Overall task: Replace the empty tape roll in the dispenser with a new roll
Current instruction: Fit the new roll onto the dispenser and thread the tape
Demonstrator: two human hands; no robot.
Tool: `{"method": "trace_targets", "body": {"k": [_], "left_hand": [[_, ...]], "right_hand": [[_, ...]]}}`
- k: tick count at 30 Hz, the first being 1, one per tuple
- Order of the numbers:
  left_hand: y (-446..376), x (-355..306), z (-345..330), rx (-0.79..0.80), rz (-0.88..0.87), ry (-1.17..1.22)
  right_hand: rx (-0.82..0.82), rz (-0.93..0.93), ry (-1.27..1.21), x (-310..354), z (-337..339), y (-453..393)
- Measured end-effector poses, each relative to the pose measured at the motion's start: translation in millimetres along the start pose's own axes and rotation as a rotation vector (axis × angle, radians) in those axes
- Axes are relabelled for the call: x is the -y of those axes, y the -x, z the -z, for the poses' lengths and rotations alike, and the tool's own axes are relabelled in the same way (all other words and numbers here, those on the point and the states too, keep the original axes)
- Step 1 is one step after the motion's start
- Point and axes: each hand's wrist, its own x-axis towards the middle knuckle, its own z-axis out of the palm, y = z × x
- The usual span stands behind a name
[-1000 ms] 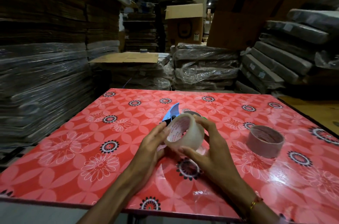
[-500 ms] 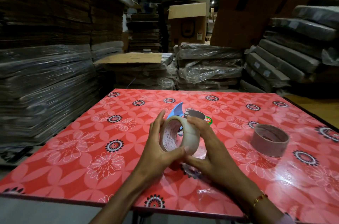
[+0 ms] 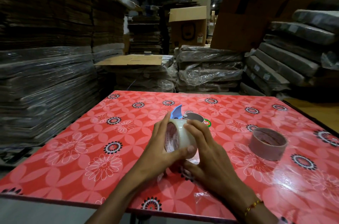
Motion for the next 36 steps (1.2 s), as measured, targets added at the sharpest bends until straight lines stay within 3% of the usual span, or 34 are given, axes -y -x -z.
{"method": "trace_targets", "body": {"k": [3, 10, 16, 20, 27, 31, 36], "left_hand": [[-1.3, 4.1, -0.2, -0.026, 0.048, 0.044], [-1.4, 2.6, 16.1, 0.118, -0.008, -0.096], [-15.8, 0.6, 32.6, 0.323, -0.109, -0.275], [-16.9, 4.0, 34.4, 0.366, -0.113, -0.299], [-13.2, 1.0, 31.7, 0.255, -0.004, -0.273], [-12.8, -5.1, 22.1, 0.005, -0.078, -0.3], [-9.2, -6.2, -3.9, -0.246, -0.154, -0.219]], "right_hand": [[0.003, -0.016, -0.07, -3.8, -0.3, 0.1], [0.071, -0.051, -0.338, -3.4, 0.0, -3.2], [0.098, -0.05, -0.322, -5.7, -3.5, -3.9], [0.094, -0.084, -0.333, -6.5, -3.8, -2.6], [0.081, -0.1, -0.303, -7.6, -4.2, 0.1], [0.029, -0.119, -0.331, -8.7, -5.0, -0.9], [0.044, -0.349, -0.814, 3.9, 1.4, -3.9]]}}
